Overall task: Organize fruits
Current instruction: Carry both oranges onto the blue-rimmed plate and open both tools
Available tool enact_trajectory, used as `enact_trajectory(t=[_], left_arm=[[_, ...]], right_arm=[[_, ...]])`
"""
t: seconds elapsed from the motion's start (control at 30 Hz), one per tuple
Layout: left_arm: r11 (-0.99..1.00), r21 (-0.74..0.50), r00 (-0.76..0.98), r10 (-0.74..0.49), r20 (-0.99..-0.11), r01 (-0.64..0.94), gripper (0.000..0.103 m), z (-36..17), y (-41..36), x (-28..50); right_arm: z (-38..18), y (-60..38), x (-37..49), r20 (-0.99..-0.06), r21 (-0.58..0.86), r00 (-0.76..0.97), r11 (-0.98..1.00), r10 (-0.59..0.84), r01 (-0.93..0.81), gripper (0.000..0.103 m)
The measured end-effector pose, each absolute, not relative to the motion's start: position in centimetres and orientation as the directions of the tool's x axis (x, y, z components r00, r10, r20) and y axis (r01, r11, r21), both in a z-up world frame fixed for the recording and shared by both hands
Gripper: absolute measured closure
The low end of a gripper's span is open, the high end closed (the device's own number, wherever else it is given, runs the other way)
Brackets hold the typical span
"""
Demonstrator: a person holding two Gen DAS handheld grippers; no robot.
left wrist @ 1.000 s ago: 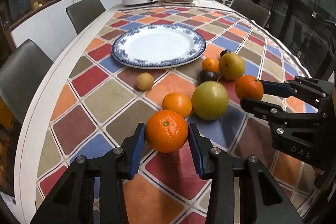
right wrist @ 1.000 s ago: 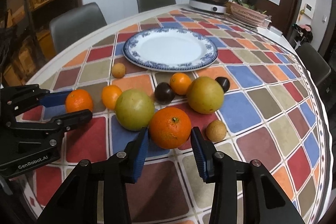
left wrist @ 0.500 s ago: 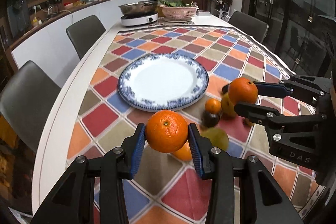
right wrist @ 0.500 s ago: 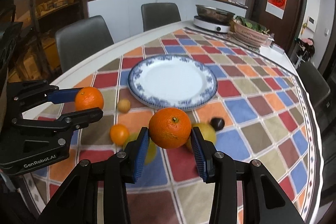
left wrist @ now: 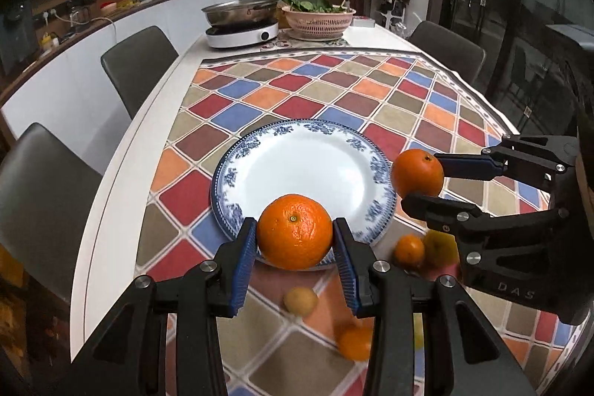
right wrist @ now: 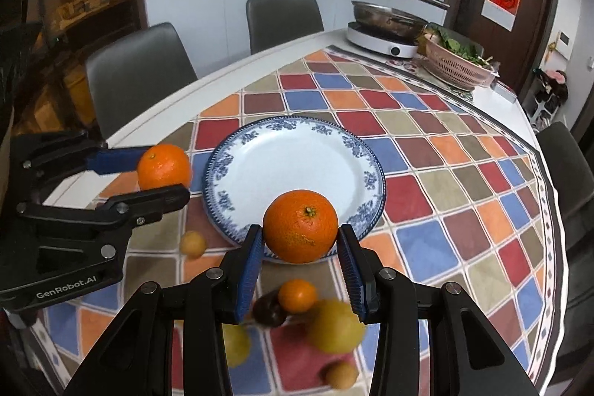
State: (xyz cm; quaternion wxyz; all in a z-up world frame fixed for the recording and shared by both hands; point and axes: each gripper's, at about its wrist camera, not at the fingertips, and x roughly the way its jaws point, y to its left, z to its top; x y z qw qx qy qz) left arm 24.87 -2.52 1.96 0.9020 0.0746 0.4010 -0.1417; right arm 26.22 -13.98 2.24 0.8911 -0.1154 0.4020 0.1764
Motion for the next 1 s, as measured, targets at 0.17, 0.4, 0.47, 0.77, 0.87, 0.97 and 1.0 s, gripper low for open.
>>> enact_trajectory(t=[0.17, 0.4, 0.47, 0.77, 0.87, 0.97, 1.0], left_arm=[[0.948, 0.006, 0.592, -0.193, -0.782, 0.317, 0.062, 0.5, -2.3, 27.9], [0.948, 0.006, 0.539, -0.176, -0.824, 0.318, 0.062, -1.8, -2.3, 30.8], [0.949, -0.004, 0.52, -0.177, -0.836, 0.316, 0.062, -2.5, -2.3, 31.7], [0.959, -0.014, 0.476, -0.154, -0.866, 0.284, 0.062, -4.3, -2.2, 33.8], [0.959, -0.022, 0.464, -0.157, -0.872, 0.284, 0.062, -4.6, -2.3, 34.0], [0.959, -0.032, 0.454, -0.162, -0.876, 0.28, 0.055, -4.6, -2.2, 33.9], [0.961, -0.031, 0.461, -0.161, -0.873, 0.275, 0.051, -4.5, -2.1, 33.9]], right_arm=[[1.4, -13.2, 29.0, -0.788, -0.066, 0.58, 0.908, 0.207, -0.413, 0.061], [-1.3, -12.3, 32.3, -0.839, -0.071, 0.517, 0.908, 0.169, -0.413, 0.061], [-1.9, -12.3, 32.9, -0.85, -0.06, 0.499, 0.91, 0.169, -0.41, 0.061], [-3.6, -12.3, 34.8, -0.879, -0.031, 0.45, 0.922, 0.159, -0.387, 0.061], [-3.6, -12.1, 34.8, -0.874, -0.045, 0.46, 0.919, 0.154, -0.392, 0.061], [-3.2, -11.9, 34.7, -0.866, -0.046, 0.472, 0.916, 0.162, -0.399, 0.06], [-3.0, -11.9, 34.7, -0.866, -0.047, 0.474, 0.917, 0.161, -0.397, 0.058]])
